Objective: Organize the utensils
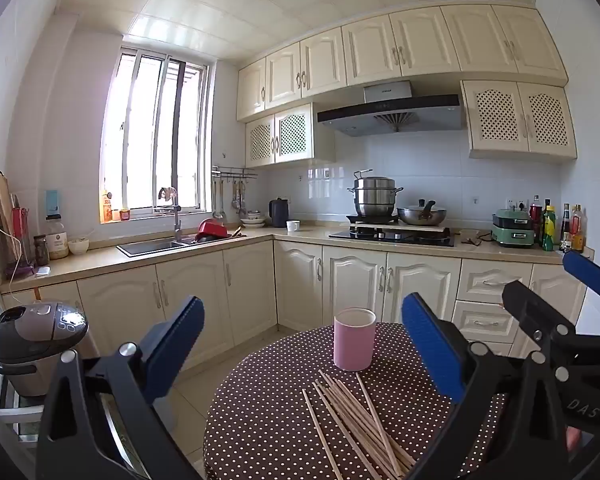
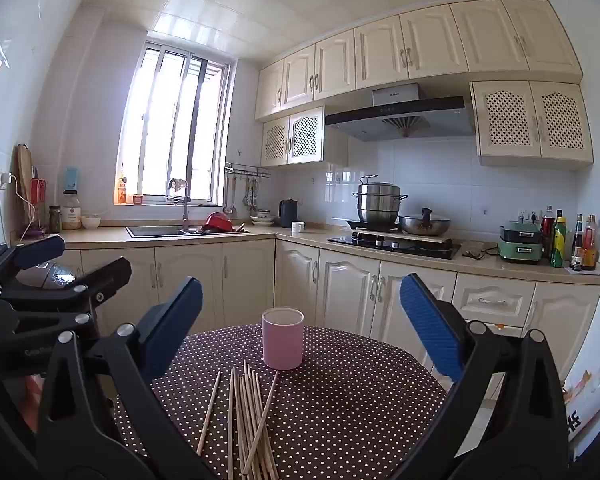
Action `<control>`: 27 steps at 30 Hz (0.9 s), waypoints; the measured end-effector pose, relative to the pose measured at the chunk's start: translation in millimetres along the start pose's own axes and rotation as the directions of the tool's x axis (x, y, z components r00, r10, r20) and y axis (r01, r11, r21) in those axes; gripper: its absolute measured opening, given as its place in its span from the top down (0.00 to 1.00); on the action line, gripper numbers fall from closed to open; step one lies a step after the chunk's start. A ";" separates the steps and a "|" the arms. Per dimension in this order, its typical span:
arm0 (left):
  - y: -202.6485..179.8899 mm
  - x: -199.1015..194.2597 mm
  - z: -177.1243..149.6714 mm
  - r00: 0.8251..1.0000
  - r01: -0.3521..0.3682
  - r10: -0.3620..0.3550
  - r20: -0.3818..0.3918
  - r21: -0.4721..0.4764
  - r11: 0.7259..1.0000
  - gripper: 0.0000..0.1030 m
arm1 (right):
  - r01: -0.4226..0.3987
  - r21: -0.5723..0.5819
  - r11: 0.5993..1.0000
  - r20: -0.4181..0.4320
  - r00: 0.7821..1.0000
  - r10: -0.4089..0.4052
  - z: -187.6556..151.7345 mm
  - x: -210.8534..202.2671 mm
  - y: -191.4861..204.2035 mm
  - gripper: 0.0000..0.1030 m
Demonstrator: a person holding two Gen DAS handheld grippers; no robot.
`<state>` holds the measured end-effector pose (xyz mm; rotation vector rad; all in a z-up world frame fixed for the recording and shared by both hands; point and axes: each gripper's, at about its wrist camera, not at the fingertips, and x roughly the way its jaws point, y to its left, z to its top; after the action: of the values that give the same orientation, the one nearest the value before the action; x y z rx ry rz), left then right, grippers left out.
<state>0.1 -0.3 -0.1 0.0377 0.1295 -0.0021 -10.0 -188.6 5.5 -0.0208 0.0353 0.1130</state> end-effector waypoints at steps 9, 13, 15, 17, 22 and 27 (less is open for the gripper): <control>-4.1 -1.2 1.0 1.000 -0.002 0.002 0.002 -0.003 1.000 0.05 | -0.002 0.004 1.000 -0.001 1.000 0.002 2.0 -0.2 -1.6 0.06; -3.1 -1.5 -0.5 1.000 -0.002 0.002 0.001 -0.002 1.000 0.06 | 0.000 0.003 1.000 -0.002 1.000 0.000 1.4 -0.1 -1.7 0.06; -2.5 -0.5 -0.3 1.000 -0.003 0.003 -0.001 -0.003 1.000 0.06 | -0.001 0.003 1.000 -0.003 1.000 0.001 1.1 -0.3 -1.8 0.06; -1.0 1.6 0.6 1.000 -0.001 0.001 -0.003 -0.003 1.000 0.06 | -0.001 0.003 1.000 -0.003 1.000 0.001 0.9 -0.1 -1.9 0.06; -0.7 1.0 -1.8 1.000 0.001 -0.001 -0.005 -0.004 1.000 0.06 | -0.001 0.003 1.000 -0.007 1.000 0.001 -0.6 -1.4 -4.1 0.06; -3.2 1.8 -3.5 1.000 0.002 -0.002 -0.007 -0.002 1.000 0.05 | -0.001 0.004 1.000 -0.008 1.000 0.001 -0.2 -1.2 -4.2 0.06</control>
<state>1.4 -3.4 -3.9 0.0354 0.1364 -0.0037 -10.7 -193.0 5.3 -0.0174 0.0432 0.1137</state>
